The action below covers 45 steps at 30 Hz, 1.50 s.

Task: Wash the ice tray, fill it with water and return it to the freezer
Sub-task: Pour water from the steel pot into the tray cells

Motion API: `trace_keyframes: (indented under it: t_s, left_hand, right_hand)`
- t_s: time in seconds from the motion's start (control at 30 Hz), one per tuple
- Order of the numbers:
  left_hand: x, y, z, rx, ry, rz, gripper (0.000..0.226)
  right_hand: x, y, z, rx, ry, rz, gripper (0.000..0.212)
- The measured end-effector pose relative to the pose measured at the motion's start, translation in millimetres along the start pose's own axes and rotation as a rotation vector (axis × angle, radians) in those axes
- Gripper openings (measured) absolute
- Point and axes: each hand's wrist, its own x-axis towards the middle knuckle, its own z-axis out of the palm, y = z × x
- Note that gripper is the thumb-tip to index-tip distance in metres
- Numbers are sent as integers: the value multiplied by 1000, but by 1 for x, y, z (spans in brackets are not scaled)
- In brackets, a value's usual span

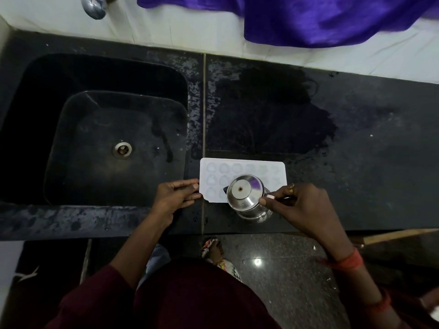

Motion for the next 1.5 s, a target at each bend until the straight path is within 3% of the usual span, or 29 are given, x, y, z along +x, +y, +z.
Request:
trace_keyframes:
  t_s: [0.8, 1.5]
  left_hand:
    - [1, 0, 1, 14, 18, -26, 14]
    - [4, -1, 5, 17, 64, -36, 12]
  right_hand:
    - [5, -8, 15, -96, -1, -26, 36]
    - [12, -13, 6, -30, 53, -34, 30]
